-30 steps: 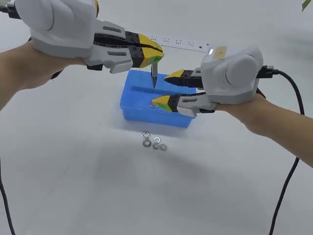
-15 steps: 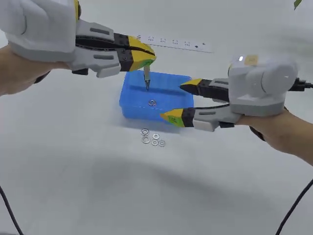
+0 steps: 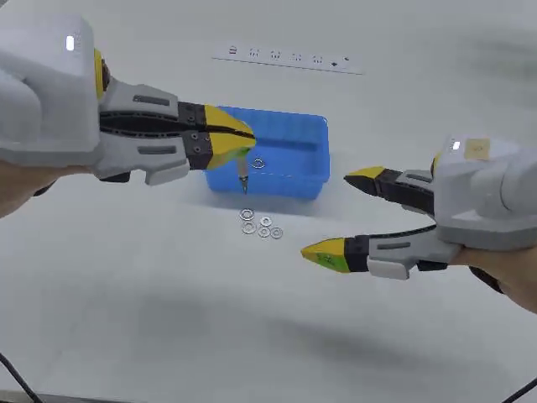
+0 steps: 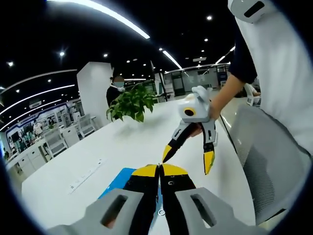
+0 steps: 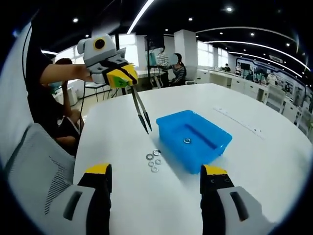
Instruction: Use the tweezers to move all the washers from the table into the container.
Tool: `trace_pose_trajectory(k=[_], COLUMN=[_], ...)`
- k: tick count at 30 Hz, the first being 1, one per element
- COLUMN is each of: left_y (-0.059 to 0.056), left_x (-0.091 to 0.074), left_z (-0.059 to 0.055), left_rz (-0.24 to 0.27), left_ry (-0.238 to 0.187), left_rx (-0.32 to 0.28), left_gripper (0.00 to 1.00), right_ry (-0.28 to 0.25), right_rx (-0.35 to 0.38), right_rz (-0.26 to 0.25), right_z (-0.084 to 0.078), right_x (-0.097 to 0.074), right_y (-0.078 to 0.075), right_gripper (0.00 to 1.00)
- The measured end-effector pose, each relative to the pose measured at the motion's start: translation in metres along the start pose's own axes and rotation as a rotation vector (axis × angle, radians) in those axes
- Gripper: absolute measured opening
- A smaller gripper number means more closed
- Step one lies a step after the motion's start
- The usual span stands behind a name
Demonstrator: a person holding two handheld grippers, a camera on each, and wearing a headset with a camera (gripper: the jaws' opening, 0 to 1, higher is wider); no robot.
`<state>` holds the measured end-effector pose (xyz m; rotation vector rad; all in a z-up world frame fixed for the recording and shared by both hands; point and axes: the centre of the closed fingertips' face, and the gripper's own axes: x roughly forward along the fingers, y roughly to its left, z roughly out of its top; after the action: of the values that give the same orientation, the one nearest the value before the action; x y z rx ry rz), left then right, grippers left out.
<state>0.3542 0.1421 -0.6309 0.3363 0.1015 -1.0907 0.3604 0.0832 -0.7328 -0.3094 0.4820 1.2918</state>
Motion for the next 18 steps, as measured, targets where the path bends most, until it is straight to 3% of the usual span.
trace_pose_trajectory(k=[6,9,12,18], left_y=[-0.007,-0.01,-0.011,-0.008], left_x=[0.003,0.006,0.008,0.01], left_z=[-0.017,-0.027,-0.036,-0.05], left_rz=[0.001,0.008,0.005,0.012], left_ry=[-0.004,0.005,0.017,0.026], left_rx=[-0.06,-0.088,-0.101,-0.131], left_gripper=[0.04,0.04,0.05,0.05], right_ry=[0.013,-0.008,0.014,0.03], right_rx=[0.061,0.116,0.121,0.155], right_rz=[0.022,0.045,0.061,0.053], right_z=[-0.011,-0.012,-0.018,-0.025], right_x=[0.001,0.004,0.007,0.009], right_y=[0.006,0.011,0.014,0.014], right_gripper=[0.83,0.85,0.88,0.94])
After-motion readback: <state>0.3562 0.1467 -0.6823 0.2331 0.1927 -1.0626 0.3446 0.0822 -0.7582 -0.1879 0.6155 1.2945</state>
